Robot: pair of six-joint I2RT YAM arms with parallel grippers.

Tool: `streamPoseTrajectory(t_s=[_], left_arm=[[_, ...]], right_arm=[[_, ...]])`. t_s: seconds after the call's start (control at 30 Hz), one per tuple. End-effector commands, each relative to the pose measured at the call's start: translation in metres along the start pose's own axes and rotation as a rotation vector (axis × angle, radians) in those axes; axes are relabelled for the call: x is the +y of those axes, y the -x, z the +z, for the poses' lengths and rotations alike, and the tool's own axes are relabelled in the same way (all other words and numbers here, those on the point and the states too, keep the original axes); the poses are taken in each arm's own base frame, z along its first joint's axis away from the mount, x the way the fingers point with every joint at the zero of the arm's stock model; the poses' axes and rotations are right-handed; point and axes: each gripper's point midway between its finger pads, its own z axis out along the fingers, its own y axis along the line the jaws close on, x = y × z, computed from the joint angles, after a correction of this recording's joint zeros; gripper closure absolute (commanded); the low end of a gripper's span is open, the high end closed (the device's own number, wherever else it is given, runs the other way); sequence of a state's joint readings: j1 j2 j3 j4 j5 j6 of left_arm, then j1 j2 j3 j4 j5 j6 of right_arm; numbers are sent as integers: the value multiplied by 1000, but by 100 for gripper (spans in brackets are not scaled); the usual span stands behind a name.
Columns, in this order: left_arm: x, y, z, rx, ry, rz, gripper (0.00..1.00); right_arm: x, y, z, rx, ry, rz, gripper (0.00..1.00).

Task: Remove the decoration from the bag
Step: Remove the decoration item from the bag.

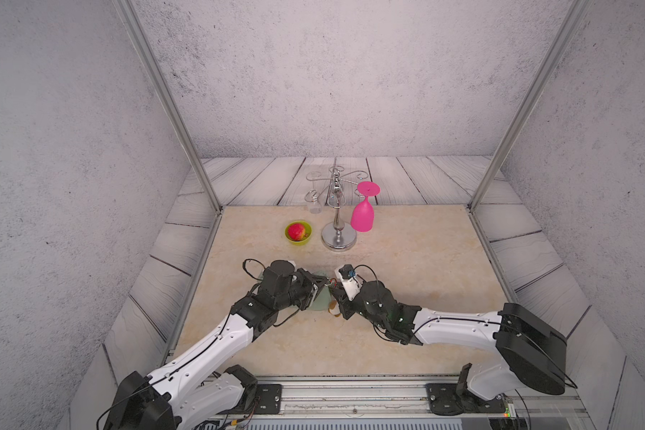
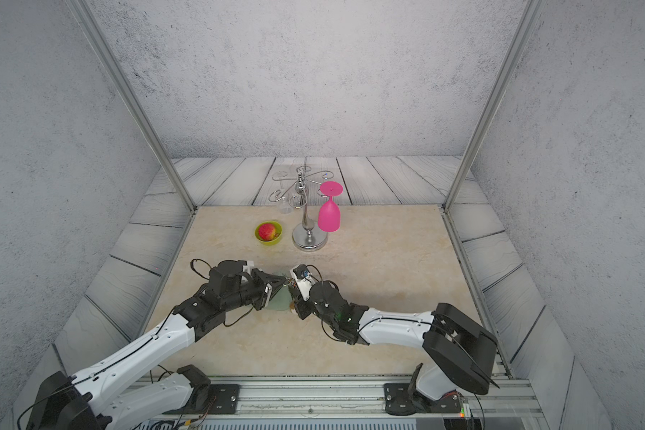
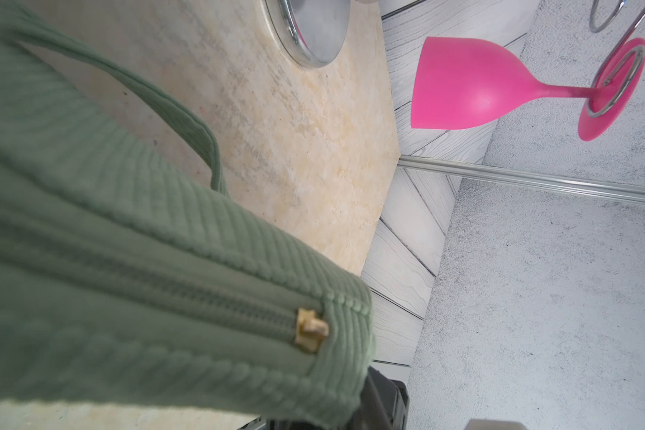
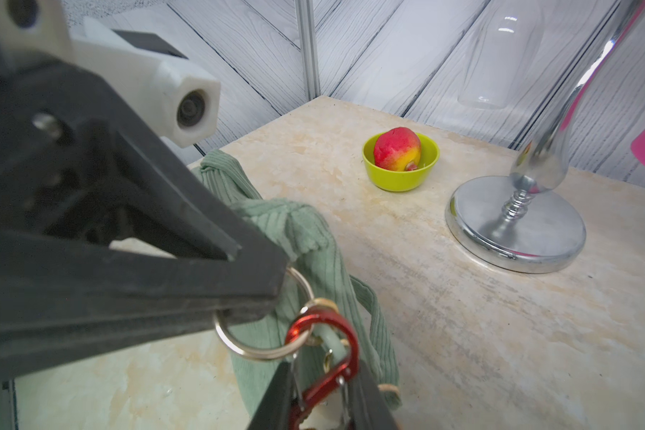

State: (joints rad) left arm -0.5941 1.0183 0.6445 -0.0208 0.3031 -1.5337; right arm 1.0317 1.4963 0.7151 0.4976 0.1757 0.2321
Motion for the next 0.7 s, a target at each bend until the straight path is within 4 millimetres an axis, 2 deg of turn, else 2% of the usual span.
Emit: streamPoseTrajectory(t_s=[0.0, 0.13, 0.5, 0.67], left_arm=[[-27, 7, -6, -27, -72, 0, 100], [-27, 7, -6, -25, -76, -8, 100], [-25, 7, -5, -23, -78, -28, 100], [-26, 7, -6, -23, -81, -30, 100]], right_arm=[[-3, 2, 6, 4, -14, 13, 89], [-4, 9, 8, -24, -25, 24, 85], [-9, 25, 6, -90, -53, 62, 64], [-8, 29, 8, -98, -52, 66, 61]])
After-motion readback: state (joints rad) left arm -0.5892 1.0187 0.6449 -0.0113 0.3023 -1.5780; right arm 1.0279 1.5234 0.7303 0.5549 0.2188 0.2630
